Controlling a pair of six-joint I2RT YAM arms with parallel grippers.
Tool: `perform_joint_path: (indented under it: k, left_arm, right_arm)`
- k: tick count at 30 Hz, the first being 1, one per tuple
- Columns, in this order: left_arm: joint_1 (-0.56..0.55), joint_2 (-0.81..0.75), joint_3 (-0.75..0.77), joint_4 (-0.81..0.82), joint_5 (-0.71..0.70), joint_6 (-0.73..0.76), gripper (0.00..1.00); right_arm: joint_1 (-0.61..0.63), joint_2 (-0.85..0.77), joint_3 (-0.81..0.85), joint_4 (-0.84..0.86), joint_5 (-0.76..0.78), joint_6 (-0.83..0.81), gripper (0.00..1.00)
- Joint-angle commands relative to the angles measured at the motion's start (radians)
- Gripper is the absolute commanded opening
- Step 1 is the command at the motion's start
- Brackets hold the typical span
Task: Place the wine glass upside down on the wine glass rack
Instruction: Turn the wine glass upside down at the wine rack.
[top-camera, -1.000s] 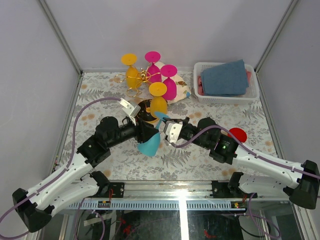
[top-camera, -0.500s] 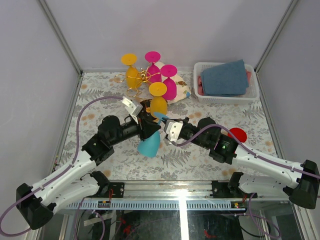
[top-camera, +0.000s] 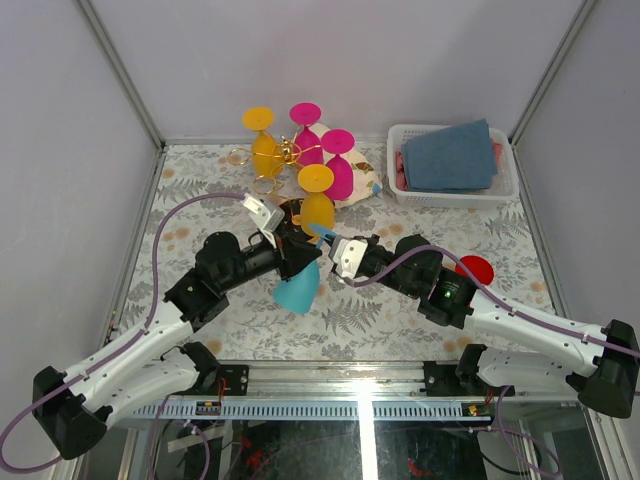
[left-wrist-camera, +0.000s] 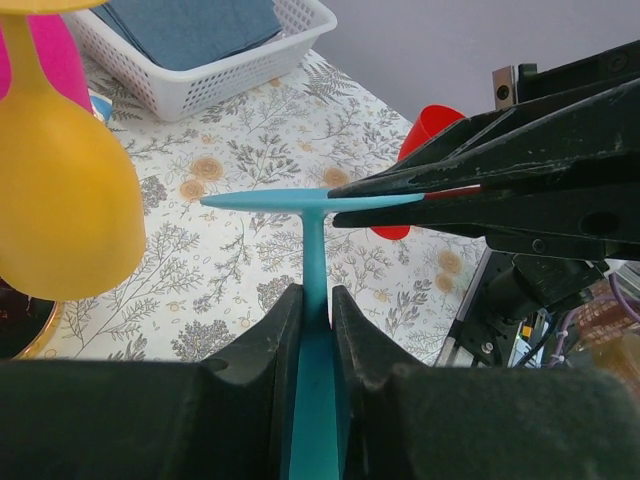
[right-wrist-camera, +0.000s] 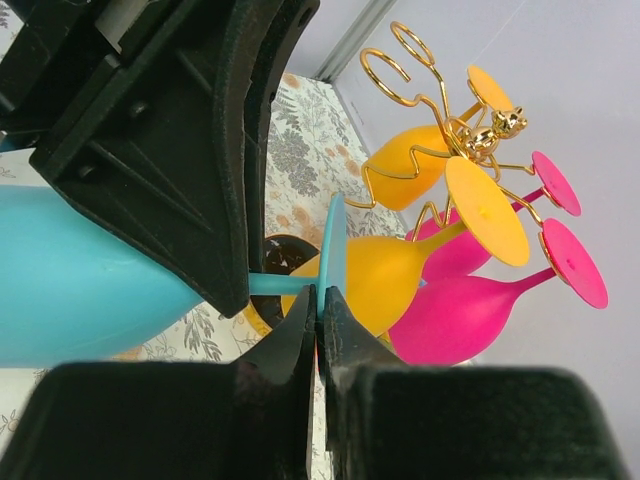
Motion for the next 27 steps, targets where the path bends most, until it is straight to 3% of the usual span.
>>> perform_joint_path:
  k: [1,4,7,8,16,27]
  left_arm:
    - [-0.012,-0.031,0.004,0.026,0.023,0.030,0.00]
    - [-0.012,-0.047,0.014,-0.014,-0.003,0.057,0.00]
    - [-0.011,-0.058,0.023,-0.053,-0.017,0.079,0.00]
    - [-0.011,-0.067,0.023,-0.068,-0.031,0.088,0.00]
    - [-0.010,-0.239,-0.064,-0.101,-0.171,0.094,0.00]
    - [-0.009,-0.424,-0.226,0.099,-0.404,0.172,0.00]
  right_arm:
    - [0.010,-0.004,0.023,0.105,0.027,0.040,0.06]
    - [0.010,-0.003,0.021,0.096,0.014,0.045,0.26]
    - [0.010,0.000,0.017,0.091,0.005,0.047,0.55]
    - [0.010,-0.002,0.016,0.085,0.005,0.045,0.59]
    - [0.010,-0.049,-0.070,0.083,0.052,0.077,0.66]
    - [0.010,-0.063,-0.115,0.004,0.044,0.133,0.67]
